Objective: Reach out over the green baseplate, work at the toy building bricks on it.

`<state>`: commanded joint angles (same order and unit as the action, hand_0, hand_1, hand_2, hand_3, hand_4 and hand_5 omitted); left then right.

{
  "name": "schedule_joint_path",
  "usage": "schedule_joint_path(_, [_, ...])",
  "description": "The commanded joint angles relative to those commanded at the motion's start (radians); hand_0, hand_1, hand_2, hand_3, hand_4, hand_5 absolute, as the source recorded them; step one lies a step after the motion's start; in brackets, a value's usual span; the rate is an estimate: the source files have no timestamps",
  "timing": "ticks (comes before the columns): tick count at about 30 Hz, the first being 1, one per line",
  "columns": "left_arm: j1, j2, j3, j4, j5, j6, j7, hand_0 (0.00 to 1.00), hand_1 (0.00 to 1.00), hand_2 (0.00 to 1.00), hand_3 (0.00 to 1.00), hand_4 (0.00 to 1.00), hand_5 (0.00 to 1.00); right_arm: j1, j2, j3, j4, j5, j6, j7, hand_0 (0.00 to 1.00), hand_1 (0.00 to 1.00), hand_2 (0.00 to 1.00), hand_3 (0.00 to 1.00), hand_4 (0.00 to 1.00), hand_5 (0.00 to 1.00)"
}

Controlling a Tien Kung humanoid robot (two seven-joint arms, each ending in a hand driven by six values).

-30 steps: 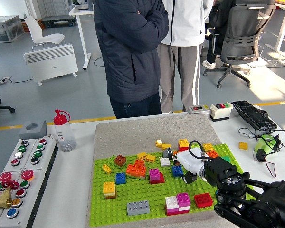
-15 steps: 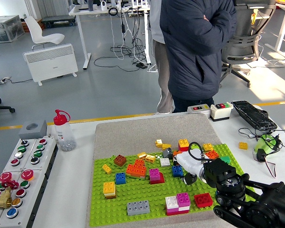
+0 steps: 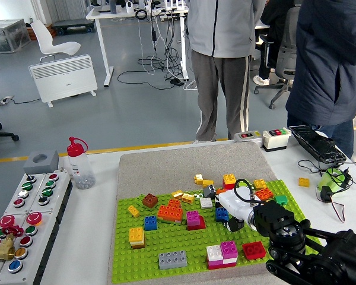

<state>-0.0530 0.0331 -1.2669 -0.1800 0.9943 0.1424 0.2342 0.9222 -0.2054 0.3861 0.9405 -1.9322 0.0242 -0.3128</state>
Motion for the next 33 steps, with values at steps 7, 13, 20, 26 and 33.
schedule_joint_path(7, [0.002,0.0,0.0,0.0,0.002,0.0,0.001,0.727,0.762,0.768,0.672,0.479,0.998,-0.003,0.001,-0.004,-0.002,-0.006,-0.013,0.005,0.524,0.521,0.543,0.603,0.6,0.183])
schedule_joint_path(13, [0.003,0.0,-0.001,0.0,0.001,0.0,0.001,0.727,0.763,0.768,0.671,0.479,0.998,-0.004,-0.018,0.009,0.033,-0.02,-0.019,0.004,0.509,0.51,0.536,0.583,0.567,0.172])
schedule_joint_path(20, [0.006,0.001,-0.003,0.0,0.0,0.0,0.0,0.727,0.762,0.769,0.672,0.479,0.998,-0.001,-0.07,0.03,0.139,-0.027,-0.005,-0.012,0.505,0.507,0.535,0.58,0.552,0.165])
schedule_joint_path(26, [0.007,0.003,-0.007,0.0,-0.001,0.002,0.0,0.727,0.763,0.767,0.67,0.479,0.998,0.004,-0.133,0.062,0.257,0.004,0.032,-0.044,0.504,0.507,0.536,0.579,0.547,0.162])
schedule_joint_path(33, [0.006,0.008,-0.008,0.0,-0.006,0.004,-0.001,0.728,0.763,0.768,0.669,0.479,0.998,0.031,-0.227,0.089,0.425,0.119,0.145,-0.145,0.526,0.51,0.544,0.575,0.509,0.146])
